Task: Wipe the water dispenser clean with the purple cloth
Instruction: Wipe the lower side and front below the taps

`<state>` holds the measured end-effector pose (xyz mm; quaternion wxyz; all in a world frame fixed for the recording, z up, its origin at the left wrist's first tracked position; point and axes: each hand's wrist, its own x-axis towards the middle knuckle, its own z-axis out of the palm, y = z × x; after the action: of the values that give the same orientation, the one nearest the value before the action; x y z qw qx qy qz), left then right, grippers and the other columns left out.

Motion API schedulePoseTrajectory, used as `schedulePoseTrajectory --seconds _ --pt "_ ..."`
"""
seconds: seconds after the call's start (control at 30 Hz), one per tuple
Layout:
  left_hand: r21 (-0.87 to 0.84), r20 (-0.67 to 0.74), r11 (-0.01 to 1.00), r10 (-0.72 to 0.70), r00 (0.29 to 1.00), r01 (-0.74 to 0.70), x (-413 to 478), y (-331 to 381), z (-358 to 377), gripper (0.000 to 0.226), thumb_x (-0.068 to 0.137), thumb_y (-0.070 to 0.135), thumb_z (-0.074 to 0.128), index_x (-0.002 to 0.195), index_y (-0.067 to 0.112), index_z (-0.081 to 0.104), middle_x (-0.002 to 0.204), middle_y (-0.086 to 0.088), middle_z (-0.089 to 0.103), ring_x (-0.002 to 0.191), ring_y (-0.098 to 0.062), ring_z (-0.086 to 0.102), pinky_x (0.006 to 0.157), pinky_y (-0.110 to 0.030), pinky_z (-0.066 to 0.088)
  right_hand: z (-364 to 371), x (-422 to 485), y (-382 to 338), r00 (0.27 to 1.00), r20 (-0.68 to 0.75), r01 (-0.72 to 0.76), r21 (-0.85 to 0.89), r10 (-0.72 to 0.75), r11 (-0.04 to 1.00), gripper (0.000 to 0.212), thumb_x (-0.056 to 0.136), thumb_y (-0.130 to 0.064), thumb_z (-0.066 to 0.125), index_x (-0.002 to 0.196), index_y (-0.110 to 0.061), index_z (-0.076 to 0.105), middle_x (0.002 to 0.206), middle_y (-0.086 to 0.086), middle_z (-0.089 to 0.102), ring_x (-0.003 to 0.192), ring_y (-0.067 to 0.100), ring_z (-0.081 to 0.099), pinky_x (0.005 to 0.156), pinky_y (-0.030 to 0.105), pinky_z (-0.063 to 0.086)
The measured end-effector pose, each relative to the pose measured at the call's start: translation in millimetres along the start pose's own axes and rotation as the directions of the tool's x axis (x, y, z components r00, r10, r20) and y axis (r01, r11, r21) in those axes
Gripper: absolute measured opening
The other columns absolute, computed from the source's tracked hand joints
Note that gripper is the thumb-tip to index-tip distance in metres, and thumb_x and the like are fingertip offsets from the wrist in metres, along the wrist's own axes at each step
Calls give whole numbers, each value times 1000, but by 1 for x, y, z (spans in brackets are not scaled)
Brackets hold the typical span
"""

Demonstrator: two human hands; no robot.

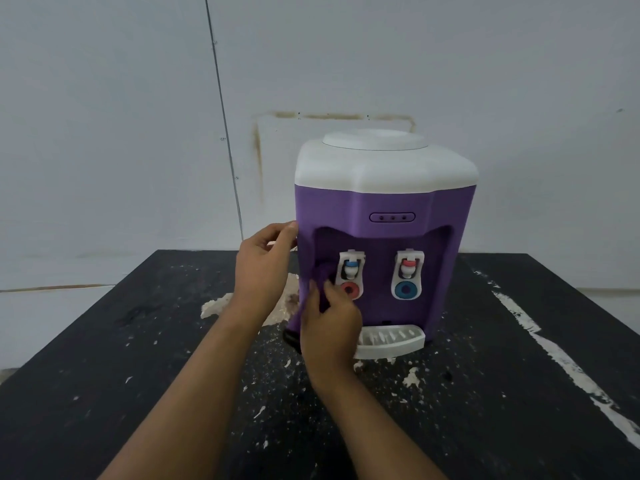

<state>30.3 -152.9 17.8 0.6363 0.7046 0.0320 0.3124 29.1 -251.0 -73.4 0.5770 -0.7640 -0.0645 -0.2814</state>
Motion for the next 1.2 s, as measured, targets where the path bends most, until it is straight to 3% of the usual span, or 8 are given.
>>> schedulePoseTrajectory --seconds 0.13,0.33,0.53,0.63,0.83,1.07,1.13,1.2 --pt "40 -74 999 33 997 -30 -3 -4 7 16 99 38 72 110 31 81 95 24 80 91 8 73 64 -6 54 -11 -4 11 994 91 -63 -22 64 998 39 108 -28 67 71 -18 61 61 -5 60 55 8 53 56 30 41" --pt "51 -98 998 33 995 -28 -3 0 8 15 99 37 72 109 29 81 96 18 81 89 4 74 67 -7 54 -12 34 -28 979 -87 185 24 -182 982 21 112 -28 63 107 -16 81 84 -9 71 76 7 63 75 25 51" --pt "120 -35 992 53 998 -48 -4 -5 8 43 81 30 93 119 26 75 107 15 80 95 -1 77 75 -22 64 0 -17 27 985 116 -125 -61 131 990 32 111 -33 62 86 -15 74 75 -5 70 65 5 59 66 25 45" --pt "186 -76 979 93 993 -78 -4 -9 11 47 76 26 97 117 26 74 107 16 78 95 -1 76 76 -25 66 -10 -15 44 943 211 -253 -54 259 966 31 108 -34 69 77 -31 66 69 -13 66 56 -2 51 65 16 41" --pt "216 -120 973 110 987 -82 -3 -12 14 40 76 23 95 109 31 74 100 19 78 86 1 76 77 -36 68 -22 5 49 952 35 -306 185 305 934 60 103 -22 75 54 -27 42 44 -16 37 46 5 33 51 17 33" --pt "224 -138 972 107 985 -75 -4 -14 15 37 73 27 95 101 34 72 98 20 78 82 3 76 76 -38 68 -13 -2 49 915 102 -401 135 390 906 14 99 -33 81 103 -20 87 66 -23 64 65 -10 61 73 13 53" --pt "223 -136 972 106 985 -74 -4 -12 16 37 71 28 95 99 34 72 96 21 77 82 4 76 76 -37 68 -29 12 56 883 -17 -457 188 468 869 9 98 -29 82 92 -34 78 66 -21 63 64 -7 59 62 8 49" --pt "229 -133 971 107 985 -75 -3 -11 15 36 71 29 95 98 35 71 96 22 77 83 3 76 76 -37 68 -44 28 72 849 -183 -462 199 496 864 35 99 -24 81 67 -20 65 57 -10 58 53 3 50 55 17 46"
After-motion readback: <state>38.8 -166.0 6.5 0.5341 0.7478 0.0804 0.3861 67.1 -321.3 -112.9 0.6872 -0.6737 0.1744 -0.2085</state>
